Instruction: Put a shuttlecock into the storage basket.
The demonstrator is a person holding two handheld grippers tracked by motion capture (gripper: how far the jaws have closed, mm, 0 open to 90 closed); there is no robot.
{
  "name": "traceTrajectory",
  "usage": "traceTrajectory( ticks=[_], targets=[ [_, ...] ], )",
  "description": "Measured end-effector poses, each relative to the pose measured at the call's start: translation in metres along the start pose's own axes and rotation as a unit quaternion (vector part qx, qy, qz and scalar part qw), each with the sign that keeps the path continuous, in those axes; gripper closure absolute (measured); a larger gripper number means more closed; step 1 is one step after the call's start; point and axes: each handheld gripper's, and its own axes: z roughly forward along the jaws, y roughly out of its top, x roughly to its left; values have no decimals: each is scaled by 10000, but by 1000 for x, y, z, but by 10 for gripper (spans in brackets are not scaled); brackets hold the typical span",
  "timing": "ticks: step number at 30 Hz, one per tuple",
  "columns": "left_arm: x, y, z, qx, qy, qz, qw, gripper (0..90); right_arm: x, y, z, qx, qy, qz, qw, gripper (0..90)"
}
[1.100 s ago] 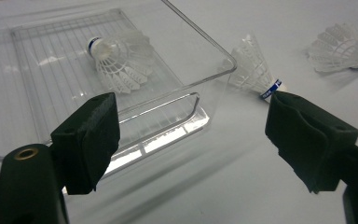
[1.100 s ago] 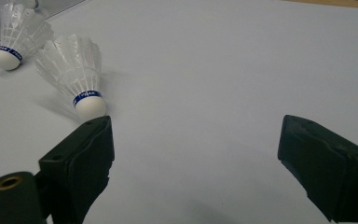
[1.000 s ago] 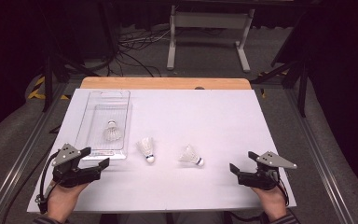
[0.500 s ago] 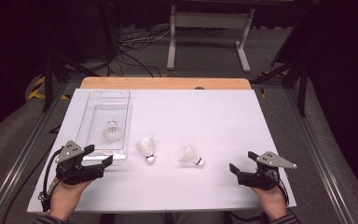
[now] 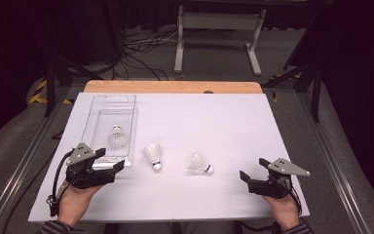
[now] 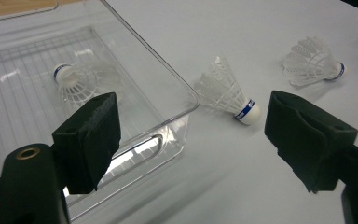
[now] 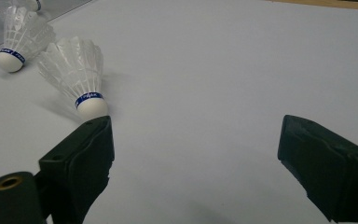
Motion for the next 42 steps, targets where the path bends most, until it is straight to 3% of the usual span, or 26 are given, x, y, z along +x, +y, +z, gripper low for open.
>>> traceTrajectory(
  ticks=[16, 42],
  targets=[
    [-9, 12, 17, 82, -218, 51, 9997, 193, 0, 0, 0, 1, 7, -5, 10000, 110],
    [-17, 27, 35, 138, -376, 65, 9992, 194, 0, 0, 0, 0, 12, -5, 10000, 111]
  ],
)
